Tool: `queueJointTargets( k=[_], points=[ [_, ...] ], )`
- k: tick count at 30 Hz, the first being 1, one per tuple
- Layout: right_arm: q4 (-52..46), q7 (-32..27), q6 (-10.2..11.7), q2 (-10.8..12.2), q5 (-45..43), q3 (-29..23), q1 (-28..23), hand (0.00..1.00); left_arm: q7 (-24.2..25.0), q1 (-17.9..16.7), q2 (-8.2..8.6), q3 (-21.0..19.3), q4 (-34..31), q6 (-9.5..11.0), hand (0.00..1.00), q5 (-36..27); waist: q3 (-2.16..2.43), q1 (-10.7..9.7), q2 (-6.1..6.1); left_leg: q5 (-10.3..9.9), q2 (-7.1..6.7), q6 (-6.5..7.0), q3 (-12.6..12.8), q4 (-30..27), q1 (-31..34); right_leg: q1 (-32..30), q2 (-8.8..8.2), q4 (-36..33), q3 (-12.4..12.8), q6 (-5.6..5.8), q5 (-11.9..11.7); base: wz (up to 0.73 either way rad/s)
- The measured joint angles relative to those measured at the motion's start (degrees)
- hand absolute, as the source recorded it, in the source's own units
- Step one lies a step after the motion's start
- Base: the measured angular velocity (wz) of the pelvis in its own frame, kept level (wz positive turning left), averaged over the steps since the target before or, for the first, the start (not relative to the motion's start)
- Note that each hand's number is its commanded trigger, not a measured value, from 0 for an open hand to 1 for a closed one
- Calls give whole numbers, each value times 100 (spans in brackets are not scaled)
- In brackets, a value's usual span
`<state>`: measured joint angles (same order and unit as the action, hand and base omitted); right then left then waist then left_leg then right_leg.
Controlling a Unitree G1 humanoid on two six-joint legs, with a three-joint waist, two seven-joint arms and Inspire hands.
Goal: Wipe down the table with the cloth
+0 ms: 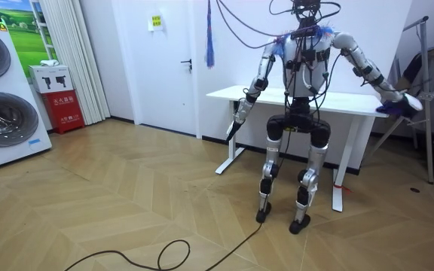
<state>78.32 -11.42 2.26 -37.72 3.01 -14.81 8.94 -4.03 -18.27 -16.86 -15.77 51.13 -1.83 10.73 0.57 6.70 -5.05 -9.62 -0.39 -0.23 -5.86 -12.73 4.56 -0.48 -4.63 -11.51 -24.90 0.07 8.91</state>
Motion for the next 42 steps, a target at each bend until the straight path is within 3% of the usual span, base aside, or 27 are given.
queueJointTargets(
  k=[3,5,8,10,11,12,13,15,16,17,18,19,20,21,22,24,27,29,30,32,34,37,42],
  points=[
    [172,-35,-365,7,-42,-13,-238,100,1,-37,3,6,-11,-6,0,-4,-2,-103,-5,0,22,0,120,32,-102,16,25,-5,150,-5,-2,-21],
    [139,-79,-507,30,-235,42,-294,100,0,-98,13,25,-93,-34,0,8,-28,-183,-13,-2,28,3,157,36,-143,32,21,-12,168,-6,-2,-17],
    [-780,-209,-740,188,-854,705,-286,100,2,-172,51,133,-180,-28,0,11,-48,-130,63,-4,92,-1,391,119,-288,28,52,-29,342,-44,-33,-46],
    [-1593,-548,-1343,133,-1869,1422,-265,100,6,-90,88,210,-276,-26,0,14,-70,10,35,11,149,-23,597,204,-384,-74,96,-134,581,-88,-37,-52],
    [-1832,-540,-1485,102,-2229,1617,-257,100,9,-92,105,222,-296,-26,0,18,-78,19,23,17,164,-32,622,204,-389,-88,107,-138,616,-106,-46,-53],
    [-2373,-471,-1762,42,-3011,2069,-247,100,24,-87,144,268,-302,-27,0,21,-92,45,5,34,190,-58,674,202,-389,-147,143,-150,719,-143,-69,-54],
    [-3005,-371,-1861,31,-3366,2315,-120,100,31,-78,155,337,-328,-23,0,11,-109,73,-28,49,225,-80,720,192,-393,-221,151,-219,780,-193,-68,-58],
    [-4029,-221,-1772,303,-3618,2741,344,100,68,12,159,354,-304,-28,0,23,-121,90,-23,74,300,-123,720,149,-409,-223,216,-180,802,-281,-116,-34],
    [-4289,-185,-1484,642,-3822,2957,677,100,88,100,183,375,-372,-18,0,16,-163,132,-82,81,342,-135,714,102,-401,-158,259,-90,728,-317,-137,8],
    [-4354,-128,-1345,775,-3906,3042,839,100,88,128,188,433,-427,-6,0,10,-151,199,-53,80,362,-165,708,94,-402,-157,266,-72,680,-335,-117,47],
    [-4377,3,-1123,962,-3945,3234,1192,100,87,193,185,614,-487,12,0,8,-208,378,-55,65,381,-242,615,90,-387,-158,268,-90,580,-309,-36,67],
    [-4310,100,-1024,1065,-3937,3359,1426,100,85,221,180,826,-525,-11,0,10,-232,532,-68,78,362,-280,453,77,-318,-159,273,-85,508,-282,-6,70],
    [-4256,144,-972,1071,-3935,3387,1492,100,85,206,179,926,-542,-42,0,13,-237,680,-60,77,352,-281,389,61,-304,-146,270,-54,437,-281,-5,72],
    [-4120,179,-892,1079,-3950,3383,1545,100,84,76,182,996,-584,-102,0,25,-236,960,-55,70,328,-276,261,56,-275,-70,271,-6,292,-280,-5,82],
    [-3993,188,-867,1078,-3964,3351,1556,100,70,-75,175,990,-672,-208,0,22,-225,1066,-63,63,263,-264,51,34,-212,-15,226,-7,78,-261,31,84],
    [-3854,197,-857,1078,-3956,3317,1560,100,78,-353,175,960,-685,-383,0,16,-210,1212,-60,48,189,-238,-132,14,-170,57,174,-7,-78,-217,70,70],
    [-3776,221,-771,1078,-3957,3228,1304,100,136,-521,183,908,-683,-476,0,29,-185,1228,-10,64,97,-187,-234,6,-123,219,89,48,-345,-134,115,53],
    [-3703,165,-605,1077,-3938,3115,1158,100,215,-476,187,913,-692,-470,0,74,-159,1185,23,66,58,-181,-215,-4,-152,312,64,89,-347,-103,126,33],
    [-3650,153,-489,1077,-3917,3100,1105,100,247,-460,179,910,-710,-442,0,73,-149,1063,37,66,45,-181,-218,1,-184,379,60,99,-352,-88,129,23],
    [-3648,14,-358,1078,-3866,3066,912,100,247,-344,170,905,-716,-382,0,73,-134,992,53,57,46,-166,-181,7,-231,439,59,101,-329,-71,137,13],
    [-3648,-132,-194,1079,-3811,3001,707,100,243,-184,171,907,-721,-230,0,70,-85,956,55,50,56,-156,-98,10,-267,449,55,93,-292,-63,142,-10],
    [-3626,-176,-86,1080,-3808,2799,474,100,241,7,171,905,-725,-187,0,74,-50,911,87,32,56,-127,-51,49,-356,475,52,90,-210,-55,147,-13],
    [-3491,-150,-3,1080,-3808,2642,206,100,237,62,171,905,-794,-173,0,102,-34,749,71,-2,69,-82,137,124,-525,559,35,102,-28,-6,183,-16]
  ],
)
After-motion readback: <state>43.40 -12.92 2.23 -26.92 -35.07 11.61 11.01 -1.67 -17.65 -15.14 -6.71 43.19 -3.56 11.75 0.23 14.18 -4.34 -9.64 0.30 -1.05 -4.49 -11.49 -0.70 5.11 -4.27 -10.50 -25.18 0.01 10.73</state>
